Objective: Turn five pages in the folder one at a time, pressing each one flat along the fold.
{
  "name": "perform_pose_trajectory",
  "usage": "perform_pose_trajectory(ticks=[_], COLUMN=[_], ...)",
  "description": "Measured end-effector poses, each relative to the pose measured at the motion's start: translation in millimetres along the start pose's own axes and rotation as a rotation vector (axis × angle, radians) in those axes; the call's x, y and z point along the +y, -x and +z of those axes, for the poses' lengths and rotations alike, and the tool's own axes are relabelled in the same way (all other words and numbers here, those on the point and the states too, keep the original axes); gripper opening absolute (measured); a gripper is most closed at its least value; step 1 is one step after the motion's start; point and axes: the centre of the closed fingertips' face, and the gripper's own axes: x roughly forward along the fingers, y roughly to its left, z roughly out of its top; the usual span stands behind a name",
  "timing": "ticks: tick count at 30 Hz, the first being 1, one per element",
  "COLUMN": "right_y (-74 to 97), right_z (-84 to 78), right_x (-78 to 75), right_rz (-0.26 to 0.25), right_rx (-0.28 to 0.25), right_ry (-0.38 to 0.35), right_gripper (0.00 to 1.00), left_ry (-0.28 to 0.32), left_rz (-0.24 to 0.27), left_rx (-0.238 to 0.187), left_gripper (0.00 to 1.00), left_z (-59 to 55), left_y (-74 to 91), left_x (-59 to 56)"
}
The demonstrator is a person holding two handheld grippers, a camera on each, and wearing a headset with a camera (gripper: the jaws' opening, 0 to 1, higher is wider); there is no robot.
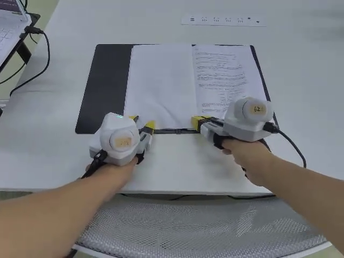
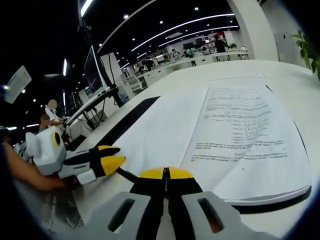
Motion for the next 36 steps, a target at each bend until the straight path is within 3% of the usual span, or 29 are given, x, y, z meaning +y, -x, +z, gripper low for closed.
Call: perform_pose_trajectory(ticks=[8,10,11,15,24,30,31,36], right_y=[5.2,10.5,16.4,32.0,75.5,107.6,112.3,140.9], right_z=[-8.5,-15.7,-26.6,-30.0,-11.6,8.1,11.9,37.8], right_x=[-0.9,0.5,1.9,5.7,14.2,20.9,21.5,12.0], right_rz=[0.001,0.0,-0.007,-0.007,-0.067,-0.094,-0.098,-0.148], right_rx=[0.05,0.083,0.136,0.126,0.074,0.033,0.026,-0.046], right_ry=[-0.058,-0.068,-0.094,-0.127,-0.173,-0.189,-0.185,-0.197], right_gripper=[0.0,0.0,0.0,0.0,0.0,0.0,0.0,0.0], left_ry=[-0.002,-0.001,-0.001,0.0,0.007,0.053,0.045,0.045], left_rz=[0.0,0.0,0.0,0.0,-0.006,-0.029,-0.057,-0.074], left_rx=[0.004,0.006,0.007,0.015,0.059,0.214,0.278,0.208], left_gripper=[0.22,0.22,0.22,0.22,0.22,0.22,0.2,0.2], left_z=[0.6,0.6,0.6,0.6,2.7,2.4,-2.2,30.6], left_y=[1.0,1.0,0.9,1.0,0.8,6.0,12.7,35.0], left_x=[-0.3,-0.2,-0.1,0.1,0.4,1.0,-2.2,-6.6])
